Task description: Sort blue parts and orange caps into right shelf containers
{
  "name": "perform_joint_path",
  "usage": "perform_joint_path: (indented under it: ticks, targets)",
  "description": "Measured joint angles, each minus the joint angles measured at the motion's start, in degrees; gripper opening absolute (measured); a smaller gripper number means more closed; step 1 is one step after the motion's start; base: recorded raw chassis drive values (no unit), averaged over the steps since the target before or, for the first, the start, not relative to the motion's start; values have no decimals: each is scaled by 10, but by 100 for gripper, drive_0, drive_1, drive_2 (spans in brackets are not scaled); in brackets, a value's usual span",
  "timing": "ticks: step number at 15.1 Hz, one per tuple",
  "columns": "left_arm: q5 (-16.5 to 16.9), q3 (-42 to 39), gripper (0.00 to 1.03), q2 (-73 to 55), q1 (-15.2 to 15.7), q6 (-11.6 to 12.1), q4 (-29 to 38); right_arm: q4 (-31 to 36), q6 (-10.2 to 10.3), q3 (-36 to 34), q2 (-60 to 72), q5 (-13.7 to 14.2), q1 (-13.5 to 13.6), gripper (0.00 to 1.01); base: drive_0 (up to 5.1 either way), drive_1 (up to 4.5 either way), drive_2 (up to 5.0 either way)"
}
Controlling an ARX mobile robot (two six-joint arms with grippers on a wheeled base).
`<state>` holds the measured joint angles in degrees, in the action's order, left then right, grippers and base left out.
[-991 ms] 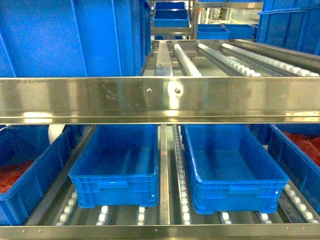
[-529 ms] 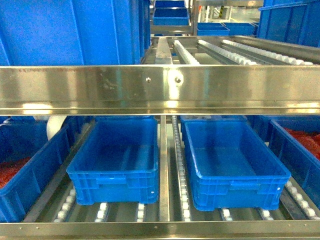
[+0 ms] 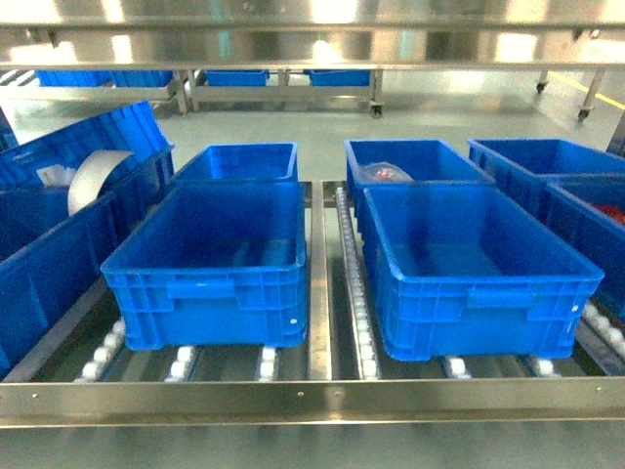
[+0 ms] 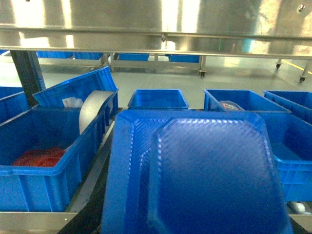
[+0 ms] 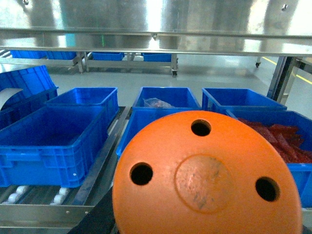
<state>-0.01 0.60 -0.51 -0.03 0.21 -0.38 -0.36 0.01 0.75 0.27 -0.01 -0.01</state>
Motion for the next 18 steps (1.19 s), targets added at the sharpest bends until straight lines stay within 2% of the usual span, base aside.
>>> perform_joint_path:
  ticks: [18]
  targets:
    - [0,0,43,0,0,0,-1,0,0,0,0,0,0,45,0,0,0]
